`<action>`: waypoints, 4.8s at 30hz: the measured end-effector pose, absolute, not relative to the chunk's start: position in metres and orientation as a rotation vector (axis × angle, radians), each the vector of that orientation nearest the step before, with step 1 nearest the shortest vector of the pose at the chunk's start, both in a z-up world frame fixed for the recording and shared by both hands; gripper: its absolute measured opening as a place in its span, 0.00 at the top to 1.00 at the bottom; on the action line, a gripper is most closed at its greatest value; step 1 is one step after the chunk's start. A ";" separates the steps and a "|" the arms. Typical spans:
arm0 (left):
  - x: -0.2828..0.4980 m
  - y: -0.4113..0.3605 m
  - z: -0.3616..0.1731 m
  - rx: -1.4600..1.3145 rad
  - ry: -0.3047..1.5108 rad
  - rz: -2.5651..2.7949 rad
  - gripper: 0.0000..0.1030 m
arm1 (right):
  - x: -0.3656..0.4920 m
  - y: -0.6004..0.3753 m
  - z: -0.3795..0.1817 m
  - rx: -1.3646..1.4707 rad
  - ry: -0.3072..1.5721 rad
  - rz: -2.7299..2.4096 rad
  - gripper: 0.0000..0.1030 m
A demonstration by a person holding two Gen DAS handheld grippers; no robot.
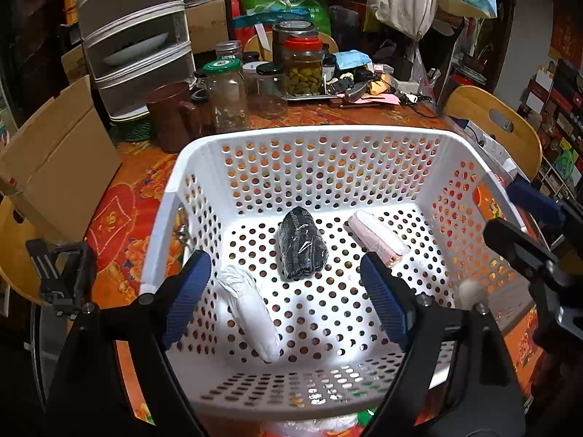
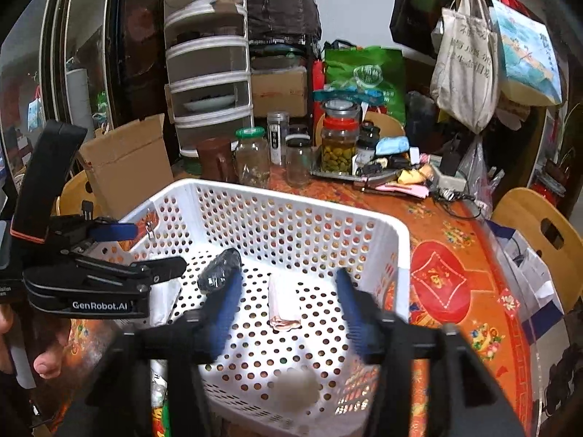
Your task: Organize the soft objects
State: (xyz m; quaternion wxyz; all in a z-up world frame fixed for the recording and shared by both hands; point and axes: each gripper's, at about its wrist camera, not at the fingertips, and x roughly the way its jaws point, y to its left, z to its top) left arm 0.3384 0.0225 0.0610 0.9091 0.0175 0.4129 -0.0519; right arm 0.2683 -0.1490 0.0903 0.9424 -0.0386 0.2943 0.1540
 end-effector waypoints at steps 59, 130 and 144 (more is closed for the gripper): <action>0.217 0.068 -0.041 -0.226 0.888 -0.123 0.63 | 0.143 -0.137 -0.033 0.120 0.824 0.437 0.12; 0.180 0.091 -0.043 -0.210 0.843 -0.302 0.79 | 0.188 -0.057 -0.038 -0.050 0.888 0.563 0.43; 0.186 0.135 -0.050 -0.586 0.835 -0.551 0.79 | 0.179 -0.061 -0.042 -0.072 0.897 0.564 0.96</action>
